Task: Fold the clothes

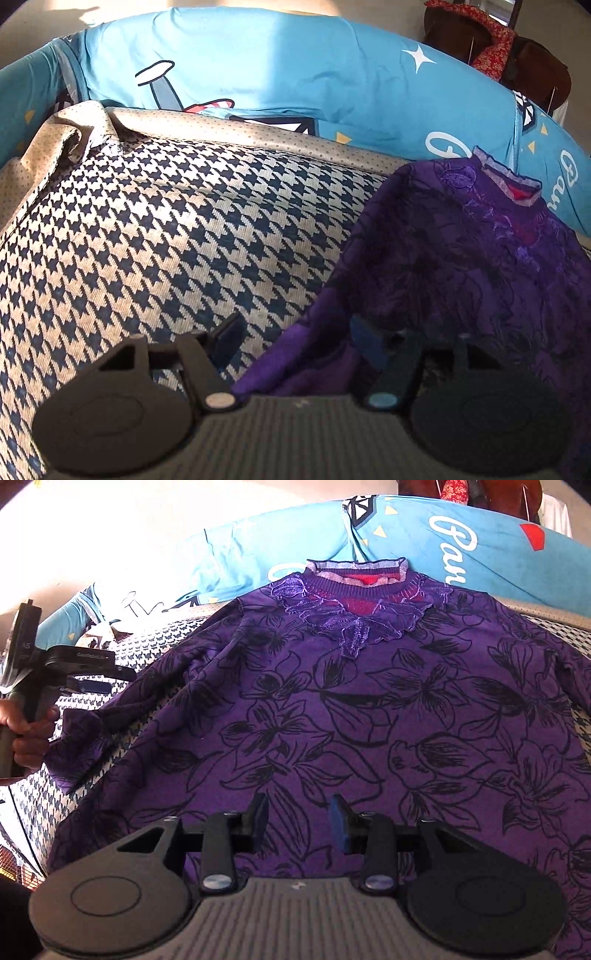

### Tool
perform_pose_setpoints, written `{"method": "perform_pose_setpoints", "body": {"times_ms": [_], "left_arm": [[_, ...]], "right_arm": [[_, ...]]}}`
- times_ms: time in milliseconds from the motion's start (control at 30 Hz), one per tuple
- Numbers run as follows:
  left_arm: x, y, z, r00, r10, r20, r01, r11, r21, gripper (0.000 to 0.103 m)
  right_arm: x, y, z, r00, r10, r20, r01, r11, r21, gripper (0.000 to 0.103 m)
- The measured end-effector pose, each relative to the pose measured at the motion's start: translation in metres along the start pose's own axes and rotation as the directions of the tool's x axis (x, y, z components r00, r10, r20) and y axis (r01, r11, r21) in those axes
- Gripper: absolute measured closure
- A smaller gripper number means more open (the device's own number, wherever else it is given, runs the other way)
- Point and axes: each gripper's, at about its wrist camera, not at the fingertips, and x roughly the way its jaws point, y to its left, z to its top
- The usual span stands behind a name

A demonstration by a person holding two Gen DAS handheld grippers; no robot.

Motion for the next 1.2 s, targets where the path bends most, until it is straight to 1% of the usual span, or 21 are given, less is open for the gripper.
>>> {"method": "perform_pose_setpoints", "body": {"times_ms": [33,67,233,400,433,467,500,567,633,700,767,867,967,1000,1067,1100,1133,1167,1200], "left_arm": [[0.003,-0.001,0.000,1.000,-0.001,-0.007,0.001,1.000,0.001,0.040],[0.005,-0.001,0.001,1.000,-0.003,-0.013,0.003,1.000,0.003,0.045],[0.017,-0.005,0.002,0.999,-0.006,-0.045,0.006,1.000,0.009,0.056],[0.022,-0.009,0.002,0.998,0.024,-0.049,-0.024,1.000,0.011,0.067],[0.022,-0.011,0.002,0.998,0.027,-0.049,-0.026,1.000,0.014,0.074],[0.022,-0.013,0.002,0.998,0.036,-0.048,-0.035,0.999,0.020,0.080],[0.022,-0.015,0.002,0.998,0.046,-0.047,-0.044,0.999,0.027,0.084],[0.022,-0.019,0.002,0.997,0.069,-0.042,-0.068,0.997,0.037,0.086],[0.021,-0.020,0.004,0.992,0.123,-0.020,-0.122,0.992,0.039,0.088],[0.021,-0.021,0.006,0.984,0.176,0.002,-0.176,0.984,0.040,0.093],[0.020,-0.022,0.008,0.973,0.229,0.025,-0.230,0.972,0.040,0.093],[0.019,-0.023,0.010,0.950,0.306,0.058,-0.309,0.951,0.037,0.093],[0.020,-0.021,0.014,0.921,0.379,0.089,-0.382,0.924,0.027,0.093],[0.020,-0.018,0.017,0.920,0.381,0.091,-0.384,0.923,0.014,0.093],[0.020,-0.009,0.022,0.939,0.338,0.065,-0.337,0.941,-0.025,0.093],[0.020,-0.004,0.022,0.954,0.298,0.042,-0.296,0.954,-0.048,0.092],[0.021,0.000,0.023,0.966,0.257,0.020,-0.255,0.964,-0.071,0.088],[0.021,0.005,0.023,0.977,0.215,-0.001,-0.214,0.972,-0.095,0.087],[0.021,0.007,0.023,0.983,0.185,-0.013,-0.186,0.977,-0.109,0.086]], "right_arm": [[0.000,0.000,0.000,1.000,0.001,-0.002,-0.001,1.000,0.003,0.067],[0.001,-0.001,0.000,1.000,0.001,-0.004,-0.001,1.000,0.006,0.067],[0.002,0.000,0.000,1.000,0.005,-0.012,-0.005,1.000,0.011,0.067],[0.004,0.001,0.000,1.000,0.006,-0.015,-0.006,1.000,0.010,0.067],[0.004,0.002,0.000,1.000,0.007,-0.015,-0.007,1.000,0.010,0.067],[0.004,0.002,0.000,1.000,0.008,-0.015,-0.008,1.000,0.010,0.067],[0.004,0.002,0.000,1.000,0.010,-0.015,-0.009,1.000,0.010,0.067],[0.005,0.003,0.000,1.000,0.010,-0.014,-0.010,1.000,0.011,0.067],[0.005,0.003,0.000,1.000,0.009,-0.014,-0.009,1.000,0.012,0.067],[0.005,0.003,0.000,1.000,0.009,-0.014,-0.009,1.000,0.015,0.067],[0.005,0.003,0.000,1.000,0.010,-0.013,-0.010,1.000,0.018,0.067],[0.005,0.003,0.001,1.000,0.010,-0.010,-0.010,1.000,0.022,0.067],[0.005,0.002,0.001,1.000,0.014,-0.012,-0.014,0.999,0.034,0.067],[0.005,0.002,0.001,1.000,0.016,-0.012,-0.016,0.999,0.038,0.067],[0.005,0.001,0.001,1.000,0.021,-0.012,-0.020,0.999,0.046,0.067],[0.005,0.001,0.001,1.000,0.022,-0.013,-0.021,0.999,0.048,0.067],[0.006,0.001,0.001,1.000,0.022,-0.016,-0.021,0.999,0.049,0.067],[0.006,0.001,0.001,1.000,0.021,-0.018,-0.021,0.999,0.049,0.067],[0.007,0.001,0.001,1.000,0.021,-0.020,-0.020,0.999,0.048,0.067]]}}
